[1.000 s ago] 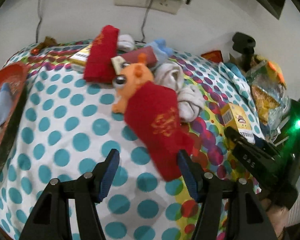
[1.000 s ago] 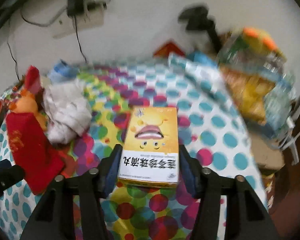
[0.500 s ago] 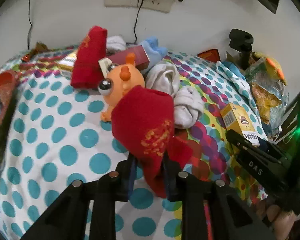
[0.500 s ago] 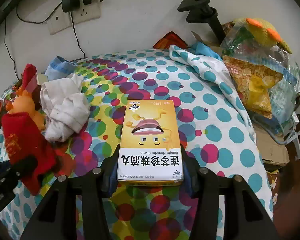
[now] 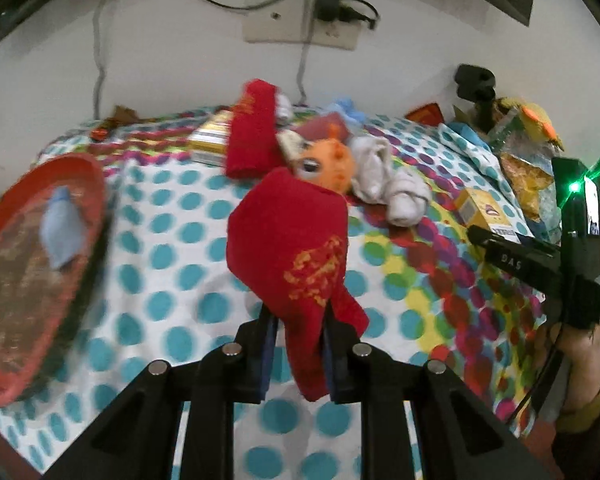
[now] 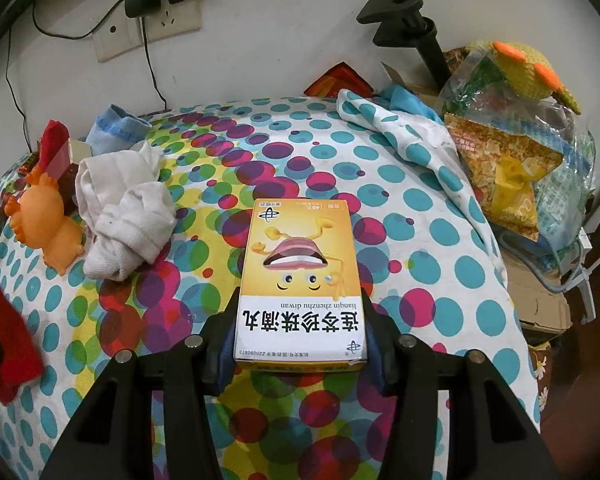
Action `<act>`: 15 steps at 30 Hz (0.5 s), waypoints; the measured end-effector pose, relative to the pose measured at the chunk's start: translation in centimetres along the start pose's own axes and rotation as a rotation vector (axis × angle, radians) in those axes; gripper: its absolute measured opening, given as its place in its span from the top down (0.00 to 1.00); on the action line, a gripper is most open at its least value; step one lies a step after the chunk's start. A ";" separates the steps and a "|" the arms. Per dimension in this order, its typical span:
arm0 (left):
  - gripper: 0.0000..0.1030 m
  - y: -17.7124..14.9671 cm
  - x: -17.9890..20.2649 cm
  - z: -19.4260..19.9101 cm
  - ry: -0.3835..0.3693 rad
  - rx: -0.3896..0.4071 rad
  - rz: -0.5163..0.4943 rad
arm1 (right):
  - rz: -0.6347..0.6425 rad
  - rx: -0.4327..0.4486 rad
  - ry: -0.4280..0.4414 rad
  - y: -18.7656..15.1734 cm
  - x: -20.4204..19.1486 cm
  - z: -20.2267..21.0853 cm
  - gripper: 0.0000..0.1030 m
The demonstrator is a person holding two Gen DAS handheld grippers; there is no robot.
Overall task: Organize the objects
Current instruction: 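Carry the red sock with the left gripper onto the red tray and release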
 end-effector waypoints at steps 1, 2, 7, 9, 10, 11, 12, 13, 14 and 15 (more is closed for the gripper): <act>0.81 -0.2 -0.6 0.5 0.005 0.000 0.003 | 0.002 0.000 -0.002 0.0 0.0 0.0 0.53; 0.81 -0.4 -1.5 1.3 0.023 0.008 0.007 | 0.002 0.000 -0.003 0.0 0.0 0.0 0.53; 0.81 -1.3 -5.4 4.5 0.126 0.020 -0.001 | 0.003 0.001 -0.003 0.0 0.0 0.0 0.53; 0.81 -1.6 -7.2 5.7 0.160 0.025 0.006 | 0.002 0.000 -0.002 0.0 0.1 0.0 0.53; 0.81 -1.8 -8.0 6.3 0.179 0.030 0.008 | 0.002 0.000 -0.002 0.0 0.1 0.0 0.53; 0.81 -1.9 -8.9 6.8 0.197 0.034 0.012 | 0.004 0.001 -0.004 0.0 0.0 -0.1 0.53; 0.81 -2.1 -9.8 7.2 0.215 0.029 0.019 | 0.004 0.000 -0.004 0.0 0.1 0.0 0.53; 0.81 -2.2 -10.7 7.5 0.227 0.025 0.030 | 0.003 0.000 -0.003 0.0 0.1 0.0 0.53; 0.81 -2.3 -11.6 7.9 0.235 0.028 0.044 | 0.003 0.000 -0.003 0.0 0.1 -0.1 0.53; 0.81 -2.5 -12.5 8.3 0.244 0.031 0.053 | 0.003 0.000 -0.003 0.0 0.1 0.0 0.53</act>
Point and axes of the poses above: each gripper's, at about its wrist camera, not at the fingertips, and z roughly against the way its jaws point, x to its right, y to its top, the point moved 9 cm from there along -z, roughly the way its jaws point, and after that the axes turned 10 degrees about -z, right-handed, at the moved point
